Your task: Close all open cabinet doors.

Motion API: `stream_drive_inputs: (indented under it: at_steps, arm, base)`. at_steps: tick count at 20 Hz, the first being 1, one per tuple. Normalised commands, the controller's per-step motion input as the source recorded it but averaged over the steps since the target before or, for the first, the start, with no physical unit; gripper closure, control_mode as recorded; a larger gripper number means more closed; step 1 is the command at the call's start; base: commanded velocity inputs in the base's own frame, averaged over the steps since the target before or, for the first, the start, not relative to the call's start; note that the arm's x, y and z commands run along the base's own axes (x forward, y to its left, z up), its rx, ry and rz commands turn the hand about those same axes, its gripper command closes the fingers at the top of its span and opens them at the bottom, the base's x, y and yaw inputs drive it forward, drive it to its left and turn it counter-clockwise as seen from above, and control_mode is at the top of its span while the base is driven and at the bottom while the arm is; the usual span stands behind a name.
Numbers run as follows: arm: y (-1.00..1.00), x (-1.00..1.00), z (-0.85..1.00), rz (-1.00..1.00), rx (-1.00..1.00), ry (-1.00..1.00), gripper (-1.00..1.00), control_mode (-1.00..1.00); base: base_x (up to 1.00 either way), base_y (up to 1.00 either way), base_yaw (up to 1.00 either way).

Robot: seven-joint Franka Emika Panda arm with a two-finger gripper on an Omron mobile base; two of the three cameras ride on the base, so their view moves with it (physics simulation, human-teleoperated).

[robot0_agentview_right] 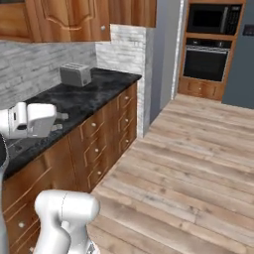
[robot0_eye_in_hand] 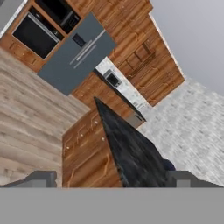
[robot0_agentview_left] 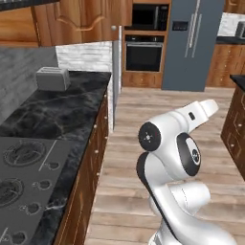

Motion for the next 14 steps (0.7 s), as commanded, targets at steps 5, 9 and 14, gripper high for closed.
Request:
stream_drive_inputs:
  at_steps: [5,9,14]
  arm:
    - [0.0,0.0,0.0,0.0,0.0,0.0,-1.0,1.0]
    - [0.0,0.0,0.0,0.0,0.0,0.0,-1.0,1.0]
    - [0.0,0.0,0.0,0.0,0.0,0.0,-1.0,1.0]
  base:
    - [1.0,-0.58,-0.04]
    - [0.99,-0.6,0.05]
    - [1.0,-0.58,0.13]
